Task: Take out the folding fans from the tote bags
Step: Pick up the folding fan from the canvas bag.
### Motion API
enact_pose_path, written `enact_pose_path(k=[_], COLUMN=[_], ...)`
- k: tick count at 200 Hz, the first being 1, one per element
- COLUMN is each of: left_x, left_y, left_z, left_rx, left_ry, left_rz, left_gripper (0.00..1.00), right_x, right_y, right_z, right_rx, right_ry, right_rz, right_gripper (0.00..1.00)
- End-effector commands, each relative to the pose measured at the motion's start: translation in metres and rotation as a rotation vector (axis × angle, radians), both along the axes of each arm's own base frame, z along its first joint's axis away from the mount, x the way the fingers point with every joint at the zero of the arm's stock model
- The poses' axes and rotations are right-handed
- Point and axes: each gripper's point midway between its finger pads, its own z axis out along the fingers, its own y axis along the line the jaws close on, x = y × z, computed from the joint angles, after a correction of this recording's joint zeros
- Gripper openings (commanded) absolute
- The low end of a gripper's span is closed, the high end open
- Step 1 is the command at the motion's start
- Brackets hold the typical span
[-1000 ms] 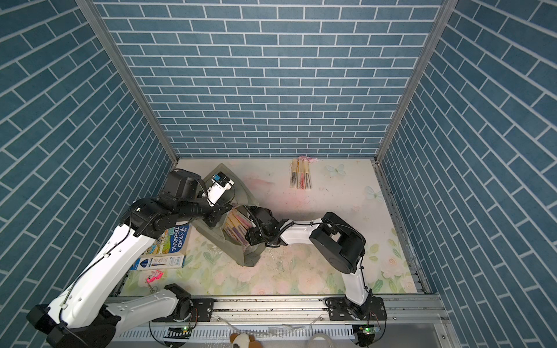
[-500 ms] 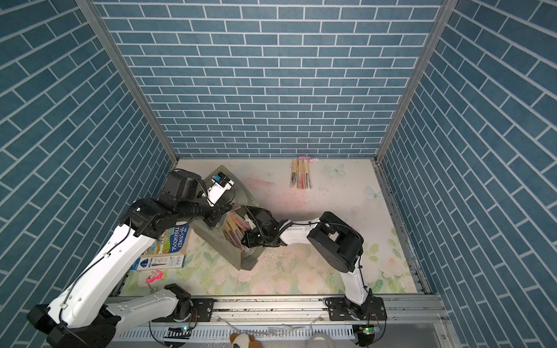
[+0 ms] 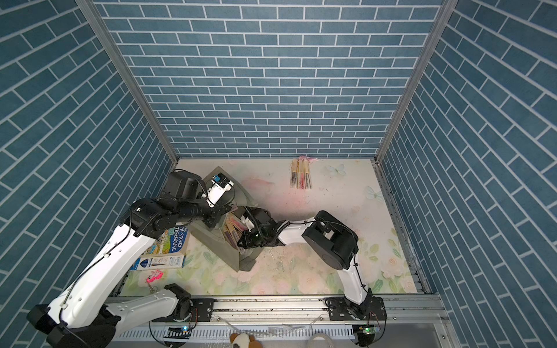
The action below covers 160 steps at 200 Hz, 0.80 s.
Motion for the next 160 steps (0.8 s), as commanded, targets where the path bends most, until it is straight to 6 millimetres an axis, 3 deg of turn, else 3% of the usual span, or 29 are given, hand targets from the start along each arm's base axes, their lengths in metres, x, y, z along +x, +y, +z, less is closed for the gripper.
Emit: enact_pose_path(k=[1,40,73,111,160], left_x=[-0.003,-0.003,-0.002,-0.002,-0.001], left_y=[-0.004,-0.004,-0.003,-0.004,-0.004], left_z=[0.014,0.013,0.011,0.01,0.009], left_rx=[-0.039,-0.034,-0.031,-0.031,-0.031], left_ry=[-0.053,-0.053,-0.049,-0.05,-0.049], left_rz=[-0.029,-0.025,-0.023,-0.022,-0.022], left_gripper=[0.0,0.0,0.0,0.0,0.0], right_x=[0.003,0.005,0.009,-0.002,-0.016], right_y=[-0.007,-0.023,-0.053,-0.072,-0.058], right_z=[0.015,0.043,0.047,0.021,0.001], right_rx=[0.001,-0.021,-0.122,-0.24,-0.247], right_ry=[-0.011,-0.134,-0.246,-0.254,-0.204], right_rz=[-0.027,-0.01,-0.019,0.057,0.128], right_gripper=[0.09,0.08,0.08,0.09,0.16])
